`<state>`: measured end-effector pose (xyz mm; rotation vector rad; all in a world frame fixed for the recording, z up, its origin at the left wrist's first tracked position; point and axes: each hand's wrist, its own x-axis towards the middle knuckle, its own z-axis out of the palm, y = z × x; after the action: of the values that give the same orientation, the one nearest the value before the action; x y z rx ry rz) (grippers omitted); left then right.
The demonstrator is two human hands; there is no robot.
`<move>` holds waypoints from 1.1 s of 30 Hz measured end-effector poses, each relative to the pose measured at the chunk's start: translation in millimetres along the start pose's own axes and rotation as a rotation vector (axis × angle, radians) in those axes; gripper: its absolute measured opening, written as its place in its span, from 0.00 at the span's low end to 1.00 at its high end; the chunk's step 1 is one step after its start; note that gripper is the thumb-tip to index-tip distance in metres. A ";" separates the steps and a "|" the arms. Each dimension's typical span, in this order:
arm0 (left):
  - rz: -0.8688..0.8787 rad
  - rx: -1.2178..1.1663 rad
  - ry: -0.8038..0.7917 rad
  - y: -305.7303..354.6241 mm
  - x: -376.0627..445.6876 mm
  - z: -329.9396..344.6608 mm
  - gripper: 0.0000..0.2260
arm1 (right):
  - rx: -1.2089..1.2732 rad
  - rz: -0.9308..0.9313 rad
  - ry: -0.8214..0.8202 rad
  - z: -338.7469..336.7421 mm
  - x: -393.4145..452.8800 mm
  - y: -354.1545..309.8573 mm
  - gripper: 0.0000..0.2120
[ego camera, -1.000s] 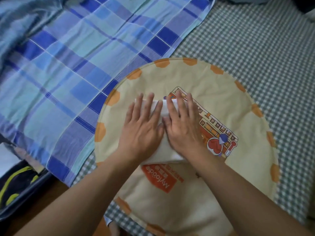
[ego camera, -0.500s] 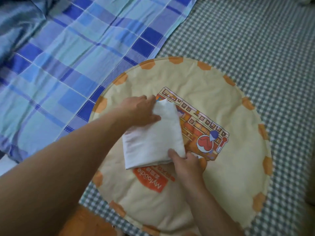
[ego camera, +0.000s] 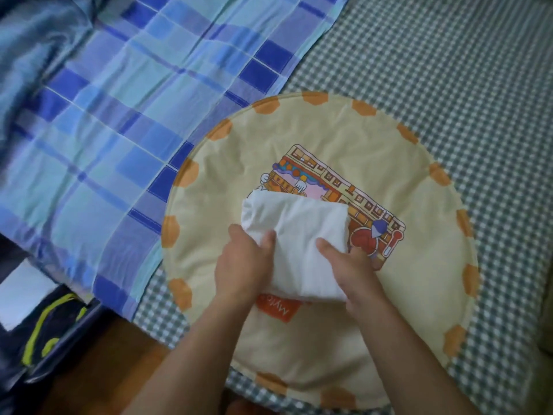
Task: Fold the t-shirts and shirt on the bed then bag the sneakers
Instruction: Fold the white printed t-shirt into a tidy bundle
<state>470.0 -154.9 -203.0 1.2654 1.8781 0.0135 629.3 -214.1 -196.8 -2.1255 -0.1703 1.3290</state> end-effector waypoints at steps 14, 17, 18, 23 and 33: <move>-0.313 -0.863 0.053 -333.7 -31.3 -245.5 0.12 | -0.845 -0.476 -0.474 297.8 -174.0 35.1 0.12; -0.437 -0.763 0.013 -447.6 8.3 -277.0 0.11 | -0.993 -0.436 -0.516 413.8 -191.3 91.0 0.12; -0.494 -0.745 -0.003 -486.5 24.0 -278.9 0.12 | -1.028 -0.391 -0.543 450.5 -190.2 111.1 0.10; -0.619 -0.841 -0.105 -646.4 100.9 -284.6 0.06 | -1.185 -0.128 -0.771 630.4 -162.5 202.1 0.12; -0.443 -0.585 0.548 -792.8 322.8 -317.7 0.22 | -0.976 -0.559 -0.673 920.4 -59.8 264.8 0.13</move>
<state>-374.2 -161.3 -550.9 0.4503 2.3388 0.6804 -236.2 -52.4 -578.3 -1.9088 -1.8499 1.7089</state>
